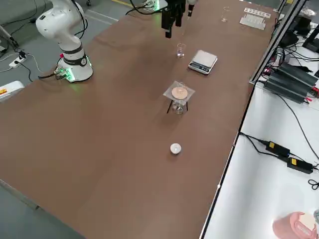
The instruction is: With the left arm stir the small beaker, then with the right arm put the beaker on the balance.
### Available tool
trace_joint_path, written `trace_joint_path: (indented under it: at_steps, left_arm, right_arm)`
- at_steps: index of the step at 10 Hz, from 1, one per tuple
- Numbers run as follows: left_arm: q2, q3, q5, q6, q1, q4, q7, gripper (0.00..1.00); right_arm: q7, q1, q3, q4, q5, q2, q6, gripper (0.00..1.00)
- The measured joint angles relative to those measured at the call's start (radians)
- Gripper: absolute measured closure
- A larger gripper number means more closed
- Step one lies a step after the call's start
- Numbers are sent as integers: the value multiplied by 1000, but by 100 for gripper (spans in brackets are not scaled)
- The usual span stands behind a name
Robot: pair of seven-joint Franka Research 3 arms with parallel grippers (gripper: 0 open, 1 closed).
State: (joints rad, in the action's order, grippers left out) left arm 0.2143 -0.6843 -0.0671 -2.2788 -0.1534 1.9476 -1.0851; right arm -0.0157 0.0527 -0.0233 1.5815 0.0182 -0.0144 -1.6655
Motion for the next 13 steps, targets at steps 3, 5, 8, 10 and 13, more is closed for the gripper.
trace_joint_path:
  at_steps: [3, 5, 8, 10, 13]
  left_arm:
    - [99, 0, -179, 0, -65, -72, -206, 93]
    - [168, 0, -276, -1, -88, -123, -307, 93]
    - [244, 1, -349, 0, -114, -174, -371, 93]
    - [282, 1, -397, 0, -136, -175, -415, 93]
    - [311, 2, -423, 0, -150, -176, -428, 93]
  right_arm:
    - [1, -1, -2, 0, 0, 0, 8, 0]
    - [1, -2, -6, 0, 0, 0, 13, 0]
    - [1, -6, -13, -1, 0, 1, 27, 0]
    - [1, -17, -17, -3, 0, 4, 32, 0]
    - [3, -22, -17, -7, -1, 9, 33, 0]
